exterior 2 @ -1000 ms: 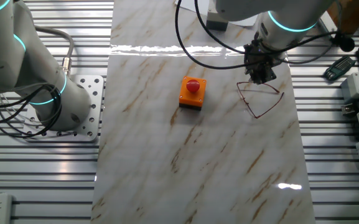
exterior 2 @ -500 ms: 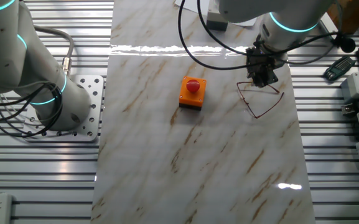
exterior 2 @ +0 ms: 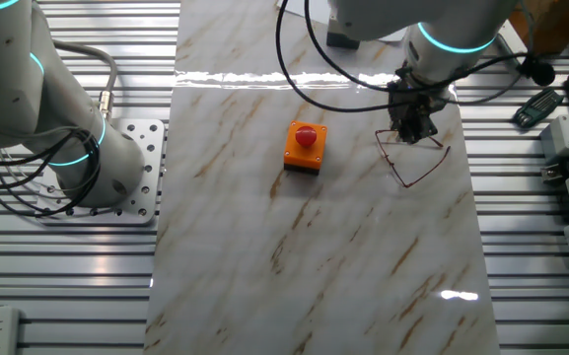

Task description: Unfold the leg of the glasses (with one hand)

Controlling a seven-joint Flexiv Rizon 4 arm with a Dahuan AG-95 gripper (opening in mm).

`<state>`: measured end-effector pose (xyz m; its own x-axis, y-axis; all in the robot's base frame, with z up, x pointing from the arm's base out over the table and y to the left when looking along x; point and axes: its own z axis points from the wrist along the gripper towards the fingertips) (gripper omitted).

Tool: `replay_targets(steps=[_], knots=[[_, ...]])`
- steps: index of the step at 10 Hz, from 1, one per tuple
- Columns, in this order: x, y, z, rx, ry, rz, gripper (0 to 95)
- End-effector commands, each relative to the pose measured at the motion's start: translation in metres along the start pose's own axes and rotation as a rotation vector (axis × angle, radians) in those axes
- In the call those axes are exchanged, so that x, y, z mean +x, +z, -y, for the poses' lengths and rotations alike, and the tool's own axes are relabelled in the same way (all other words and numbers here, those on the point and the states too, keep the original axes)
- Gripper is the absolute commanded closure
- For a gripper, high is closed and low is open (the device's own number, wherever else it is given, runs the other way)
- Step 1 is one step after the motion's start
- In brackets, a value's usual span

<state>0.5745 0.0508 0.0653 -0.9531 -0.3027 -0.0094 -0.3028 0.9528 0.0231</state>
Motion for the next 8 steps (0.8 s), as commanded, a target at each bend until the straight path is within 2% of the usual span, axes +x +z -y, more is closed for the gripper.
replay_targets(steps=[1,8], knots=[[0.0019,-0.0005,0.0028,-0.003,0.062,0.000,76.0],[0.0054,-0.0027,0.0076,-0.008,0.123,0.003,76.0]])
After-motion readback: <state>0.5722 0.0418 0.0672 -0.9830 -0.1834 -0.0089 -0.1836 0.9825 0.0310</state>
